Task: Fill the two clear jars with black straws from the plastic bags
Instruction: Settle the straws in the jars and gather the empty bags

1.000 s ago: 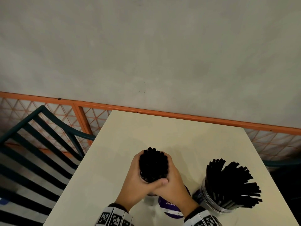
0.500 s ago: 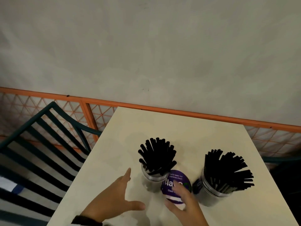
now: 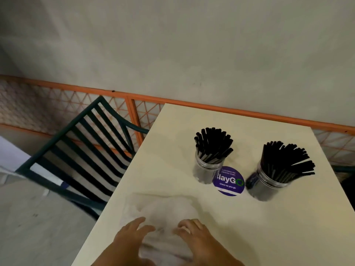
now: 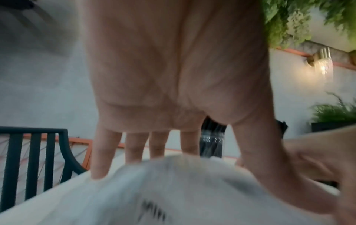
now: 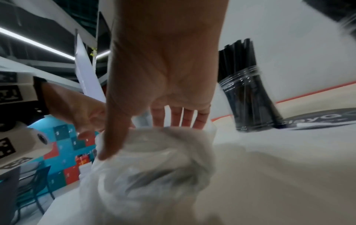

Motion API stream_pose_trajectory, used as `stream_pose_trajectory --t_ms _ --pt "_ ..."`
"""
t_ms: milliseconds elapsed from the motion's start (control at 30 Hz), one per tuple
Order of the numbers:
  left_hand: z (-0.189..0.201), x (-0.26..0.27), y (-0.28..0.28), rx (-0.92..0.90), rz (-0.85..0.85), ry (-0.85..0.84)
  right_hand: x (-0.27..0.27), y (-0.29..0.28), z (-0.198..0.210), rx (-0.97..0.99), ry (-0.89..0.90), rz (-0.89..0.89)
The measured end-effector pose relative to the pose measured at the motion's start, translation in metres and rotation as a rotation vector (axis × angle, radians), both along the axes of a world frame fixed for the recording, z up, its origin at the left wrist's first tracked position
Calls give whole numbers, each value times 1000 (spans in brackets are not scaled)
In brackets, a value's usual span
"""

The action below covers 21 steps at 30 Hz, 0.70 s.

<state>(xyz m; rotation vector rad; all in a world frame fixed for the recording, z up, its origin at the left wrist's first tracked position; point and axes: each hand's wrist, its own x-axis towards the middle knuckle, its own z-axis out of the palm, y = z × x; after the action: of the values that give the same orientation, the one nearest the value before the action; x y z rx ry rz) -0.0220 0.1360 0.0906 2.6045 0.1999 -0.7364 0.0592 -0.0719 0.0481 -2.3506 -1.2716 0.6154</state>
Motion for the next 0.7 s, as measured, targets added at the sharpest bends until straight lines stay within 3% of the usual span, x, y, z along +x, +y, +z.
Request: stream_pose_trajectory --t_ms 67,133,267,400,467,533,600,700 --pt "-8 -6 -2 60 -46 -10 -9 6 -4 -103 -62 21" --pt "-16 -7 -1 93 -49 -72 -13 7 -1 -76 -54 -65" --pt "-15 -11 0 -19 24 -105 -16 7 26 266 292 -294" --pt "-5 -13 -4 -372 179 -279 -12 12 46 649 474 -467" --pt "7 -10 -11 -567 241 -301 -11 18 57 764 542 -458" --pt "23 -8 -23 -683 178 -316 -13 25 72 837 584 -422" --pt "32 -5 -40 -671 83 -382 -16 30 84 848 612 -379" --pt "31 -7 -60 -703 261 -505 -27 24 93 759 620 -267"
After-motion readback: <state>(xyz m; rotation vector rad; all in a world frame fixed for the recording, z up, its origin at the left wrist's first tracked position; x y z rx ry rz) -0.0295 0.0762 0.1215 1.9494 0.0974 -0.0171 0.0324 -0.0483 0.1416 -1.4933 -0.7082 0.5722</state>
